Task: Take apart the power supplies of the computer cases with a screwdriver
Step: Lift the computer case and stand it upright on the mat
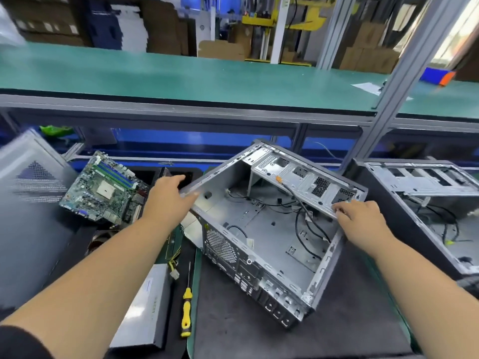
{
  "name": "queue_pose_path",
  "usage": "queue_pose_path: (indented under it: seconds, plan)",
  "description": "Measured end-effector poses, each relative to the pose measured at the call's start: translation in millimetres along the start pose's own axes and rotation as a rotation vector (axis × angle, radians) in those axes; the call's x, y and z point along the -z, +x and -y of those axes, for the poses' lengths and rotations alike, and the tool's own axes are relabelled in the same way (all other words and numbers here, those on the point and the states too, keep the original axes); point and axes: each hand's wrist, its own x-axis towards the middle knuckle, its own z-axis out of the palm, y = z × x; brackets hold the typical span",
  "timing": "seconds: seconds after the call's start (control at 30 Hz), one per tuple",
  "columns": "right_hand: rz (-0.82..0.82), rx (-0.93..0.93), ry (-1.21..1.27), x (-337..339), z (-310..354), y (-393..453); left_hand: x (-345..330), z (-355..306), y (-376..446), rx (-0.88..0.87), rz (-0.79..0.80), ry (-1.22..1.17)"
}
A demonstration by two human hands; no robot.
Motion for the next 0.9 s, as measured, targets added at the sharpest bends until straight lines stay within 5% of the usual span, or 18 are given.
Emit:
queue_pose_path:
  seconds: [0.27, 0.47, 0.9]
  plan:
    - [0.135, 0.263, -0.097, 17.6, -29.3, 27.6, -10.0, -47.6, -65.6, 0.189, -0.025, 0.039]
    - [0.169, 0.434, -0.145, 10.1, -47.9, 31.4, -55.8, -92.5, -119.1, 0.419, 0.117, -0.096]
    - [-0.043, 0.491, -0.283, 0.8, -62.5, 12.5, -67.5, -89.2, -123.5, 0.368, 0.093, -0.181]
